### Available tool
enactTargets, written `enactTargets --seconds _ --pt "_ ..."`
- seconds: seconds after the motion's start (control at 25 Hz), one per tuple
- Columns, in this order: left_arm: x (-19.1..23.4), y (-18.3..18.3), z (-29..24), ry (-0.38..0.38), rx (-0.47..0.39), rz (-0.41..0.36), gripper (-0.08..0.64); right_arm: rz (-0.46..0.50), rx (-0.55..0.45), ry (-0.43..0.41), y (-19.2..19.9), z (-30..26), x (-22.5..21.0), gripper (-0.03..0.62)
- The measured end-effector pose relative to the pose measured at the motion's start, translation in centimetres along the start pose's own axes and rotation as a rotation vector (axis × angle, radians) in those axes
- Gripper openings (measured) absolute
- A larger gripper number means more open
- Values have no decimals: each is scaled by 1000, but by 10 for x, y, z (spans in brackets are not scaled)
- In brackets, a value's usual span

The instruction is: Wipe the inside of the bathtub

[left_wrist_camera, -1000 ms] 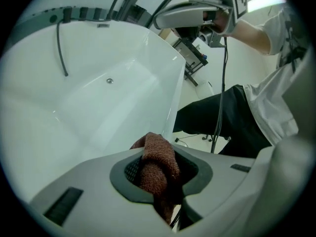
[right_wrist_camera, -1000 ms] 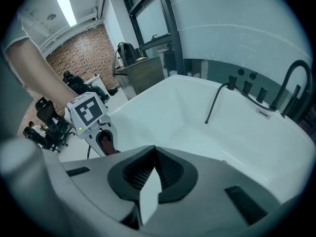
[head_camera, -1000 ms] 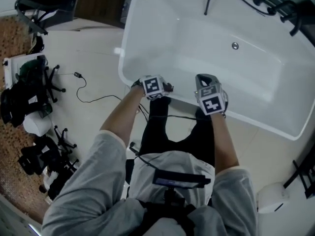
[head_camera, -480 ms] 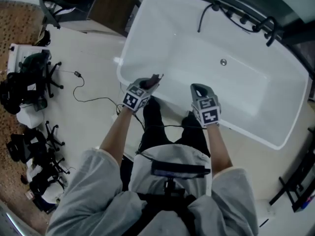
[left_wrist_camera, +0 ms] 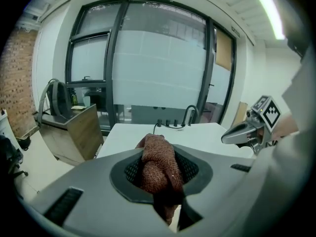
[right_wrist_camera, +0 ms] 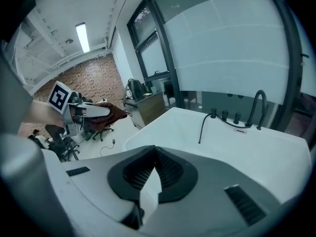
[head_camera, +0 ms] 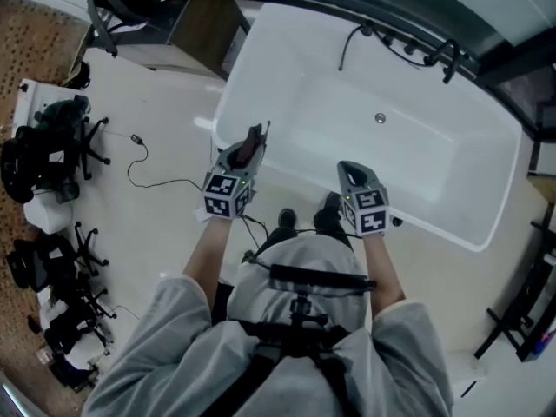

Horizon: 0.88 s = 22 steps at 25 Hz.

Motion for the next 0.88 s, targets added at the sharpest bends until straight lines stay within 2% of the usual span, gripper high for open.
enactTargets --seconds 0.24,0.52,0.76,0.88 --pt "-8 2 33 49 -23 -75 94 -61 -44 103 6 34 36 6" --pt "-17 23 67 146 -30 -111 95 -188 -103 289 38 93 74 6" --pt "-47 28 87 179 -51 -126 95 -258 -149 394 64 148 49 6" --pt "-62 27 99 170 -67 -127 95 -259 -169 412 69 172 38 6"
Point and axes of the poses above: the fingertips, and each gripper's own axes: z backward along the fingers, x to its left, y out of its underside, the point moved 4 cm from there along z, backward along the fingers, and after that the axes turned 4 degrees about y, right-handed, at the moved point
